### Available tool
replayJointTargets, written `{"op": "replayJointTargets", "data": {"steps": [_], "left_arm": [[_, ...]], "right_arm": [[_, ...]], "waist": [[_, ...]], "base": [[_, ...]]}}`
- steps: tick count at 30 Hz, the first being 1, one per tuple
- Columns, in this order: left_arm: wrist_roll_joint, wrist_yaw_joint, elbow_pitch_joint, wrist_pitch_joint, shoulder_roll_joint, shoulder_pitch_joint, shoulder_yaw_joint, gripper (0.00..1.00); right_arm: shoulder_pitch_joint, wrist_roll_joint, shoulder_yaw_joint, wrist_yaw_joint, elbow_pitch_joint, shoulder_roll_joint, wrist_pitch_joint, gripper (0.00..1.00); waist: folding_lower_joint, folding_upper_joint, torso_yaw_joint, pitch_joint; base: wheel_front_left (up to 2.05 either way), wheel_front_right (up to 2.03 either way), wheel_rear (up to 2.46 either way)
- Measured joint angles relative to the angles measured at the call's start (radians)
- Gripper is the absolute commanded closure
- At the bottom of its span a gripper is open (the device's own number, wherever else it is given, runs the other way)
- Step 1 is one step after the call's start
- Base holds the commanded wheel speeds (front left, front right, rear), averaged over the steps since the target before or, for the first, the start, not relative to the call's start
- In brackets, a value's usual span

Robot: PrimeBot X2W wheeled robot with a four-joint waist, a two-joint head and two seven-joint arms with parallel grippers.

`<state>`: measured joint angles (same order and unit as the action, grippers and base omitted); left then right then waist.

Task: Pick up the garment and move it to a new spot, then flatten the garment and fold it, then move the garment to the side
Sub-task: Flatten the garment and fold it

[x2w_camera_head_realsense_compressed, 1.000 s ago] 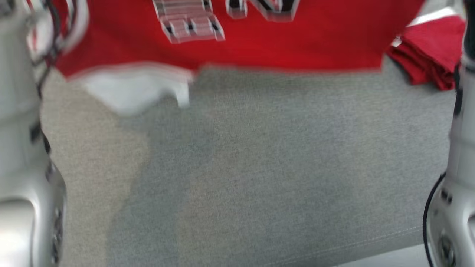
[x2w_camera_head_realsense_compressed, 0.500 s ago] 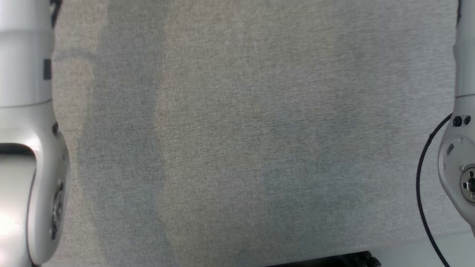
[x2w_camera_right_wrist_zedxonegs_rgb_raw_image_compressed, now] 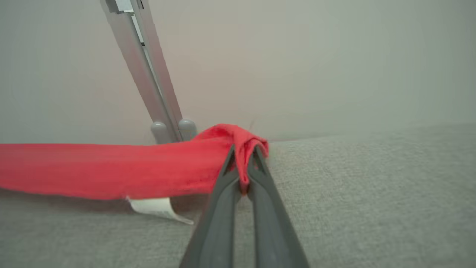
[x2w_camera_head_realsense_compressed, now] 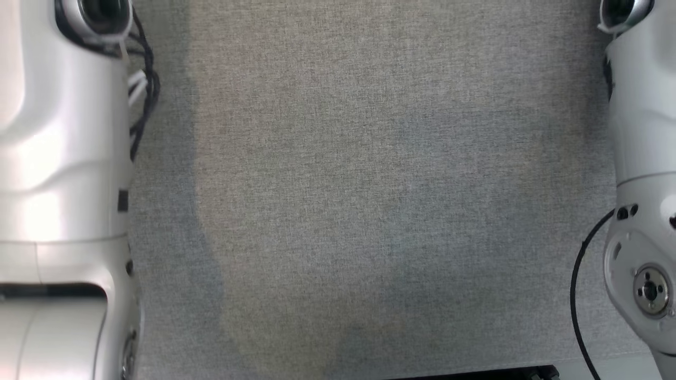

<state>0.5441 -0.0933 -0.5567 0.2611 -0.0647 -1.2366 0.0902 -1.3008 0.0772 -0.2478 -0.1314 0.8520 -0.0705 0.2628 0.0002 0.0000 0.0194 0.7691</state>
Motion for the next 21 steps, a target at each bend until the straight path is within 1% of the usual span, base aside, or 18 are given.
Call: {"op": "replayJointTargets", "data": {"steps": [8, 14, 21], "left_arm": [[-0.007, -0.023, 0.181, 0.0, 0.008, 0.245, -0.012, 1.0], [0.005, -0.03, 0.302, 0.0, 0.007, 0.482, -0.007, 1.0], [0.028, -0.031, 0.444, 0.0, -0.005, 0.79, -0.003, 1.0]], "right_arm": [[0.132, -0.119, 0.044, 0.0, -0.032, 0.003, 0.0, 1.0], [0.263, -0.23, 0.1, 0.0, -0.05, 0.002, 0.0, 1.0], [0.47, -0.333, 0.176, 0.0, -0.123, -0.015, -0.002, 1.0]], "waist": [[-0.0001, 0.0, -0.011, -0.091], [-0.0002, 0.0, -0.019, -0.185], [-0.0003, 0.0, -0.025, -0.318]], "base": [[0.0, 0.0, 0.0], [0.0, 0.0, 0.0], [0.0, 0.0, 0.0]]}}
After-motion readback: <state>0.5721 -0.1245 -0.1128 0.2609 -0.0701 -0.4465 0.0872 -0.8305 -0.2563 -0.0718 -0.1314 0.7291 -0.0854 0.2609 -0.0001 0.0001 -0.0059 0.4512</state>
